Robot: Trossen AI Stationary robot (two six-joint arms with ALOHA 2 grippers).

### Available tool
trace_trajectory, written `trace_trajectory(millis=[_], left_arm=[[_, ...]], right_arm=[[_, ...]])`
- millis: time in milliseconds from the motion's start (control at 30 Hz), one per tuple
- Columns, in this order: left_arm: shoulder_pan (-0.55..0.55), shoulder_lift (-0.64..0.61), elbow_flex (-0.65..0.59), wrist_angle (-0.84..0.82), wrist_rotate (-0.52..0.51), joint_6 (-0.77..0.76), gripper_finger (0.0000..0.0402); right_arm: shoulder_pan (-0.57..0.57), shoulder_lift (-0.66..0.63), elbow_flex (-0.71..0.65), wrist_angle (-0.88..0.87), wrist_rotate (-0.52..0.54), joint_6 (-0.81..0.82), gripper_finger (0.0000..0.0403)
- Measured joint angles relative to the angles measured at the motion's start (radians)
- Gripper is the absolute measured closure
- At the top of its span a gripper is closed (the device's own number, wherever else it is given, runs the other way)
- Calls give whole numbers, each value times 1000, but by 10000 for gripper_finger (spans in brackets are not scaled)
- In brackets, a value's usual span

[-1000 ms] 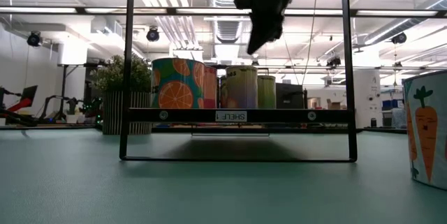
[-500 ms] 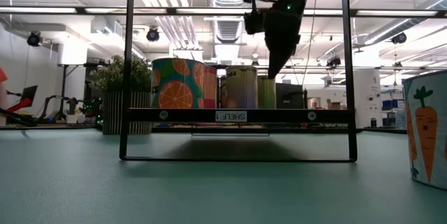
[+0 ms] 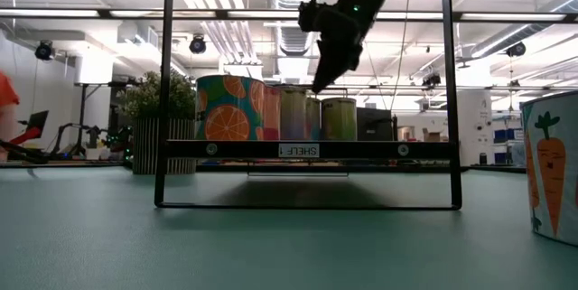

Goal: Pick and place cans onto a shelf
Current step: Put the canned peaches on the shelf

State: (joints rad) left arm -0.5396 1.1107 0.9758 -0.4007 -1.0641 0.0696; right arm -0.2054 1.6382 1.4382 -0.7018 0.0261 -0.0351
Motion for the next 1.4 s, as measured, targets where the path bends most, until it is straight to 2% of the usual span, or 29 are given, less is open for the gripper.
trace_trajectory(millis=[233, 633, 1400], left_arm=[[0, 0, 0, 0, 0, 0, 254], [0, 0, 0, 0, 0, 0, 254], [0, 0, 0, 0, 0, 0, 254]], right_arm=[[0, 0, -2, -57, 0, 0, 394], [0, 80, -8, 105, -3, -30, 394], [0, 86, -2, 217, -8, -50, 394]])
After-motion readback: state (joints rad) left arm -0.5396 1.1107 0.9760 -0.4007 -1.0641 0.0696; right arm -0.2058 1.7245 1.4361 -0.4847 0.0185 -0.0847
